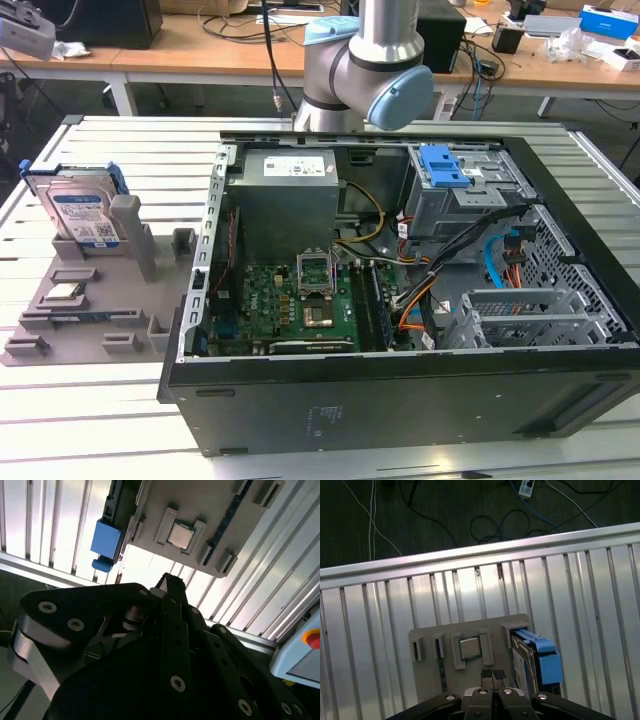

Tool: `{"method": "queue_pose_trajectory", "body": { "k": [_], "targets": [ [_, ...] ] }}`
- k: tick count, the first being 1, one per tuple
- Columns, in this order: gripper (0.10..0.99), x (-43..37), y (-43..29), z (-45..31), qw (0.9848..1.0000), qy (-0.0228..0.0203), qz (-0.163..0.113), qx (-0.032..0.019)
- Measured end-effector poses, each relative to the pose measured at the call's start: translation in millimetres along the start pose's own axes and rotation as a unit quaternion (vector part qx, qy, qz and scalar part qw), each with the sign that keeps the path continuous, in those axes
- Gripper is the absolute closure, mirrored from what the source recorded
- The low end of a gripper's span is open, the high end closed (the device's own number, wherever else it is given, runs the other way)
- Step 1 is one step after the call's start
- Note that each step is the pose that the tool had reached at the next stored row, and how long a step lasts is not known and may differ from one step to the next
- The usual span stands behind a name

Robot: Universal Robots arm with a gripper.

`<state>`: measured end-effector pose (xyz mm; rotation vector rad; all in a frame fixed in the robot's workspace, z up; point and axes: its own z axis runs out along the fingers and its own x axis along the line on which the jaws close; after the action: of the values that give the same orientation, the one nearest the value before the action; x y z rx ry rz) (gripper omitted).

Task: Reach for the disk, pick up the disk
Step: 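Pick up the disk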

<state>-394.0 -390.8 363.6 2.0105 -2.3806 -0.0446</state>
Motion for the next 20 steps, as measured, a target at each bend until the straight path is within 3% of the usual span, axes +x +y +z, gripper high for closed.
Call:
{"method": "queue_pose_trajectory", "body": {
  "k": [5,8,13,17,20],
  "targets": [
    [0.98,0.0,0.0,0.4,0.9986,-0.0016,0.054,0.0001],
    [0.98,0.0,0.0,0.4,0.9985,-0.0017,0.056,0.0],
    [0.98,0.0,0.0,0.6,1.0,0.0003,0.004,0.0001],
    [0.973,0.0,0.0,0.6,1.0,0.0003,0.003,0.0001],
    [0.729,0.0,0.0,0.6,1.0,0.0003,0.003,0.0001]
  ]
}}
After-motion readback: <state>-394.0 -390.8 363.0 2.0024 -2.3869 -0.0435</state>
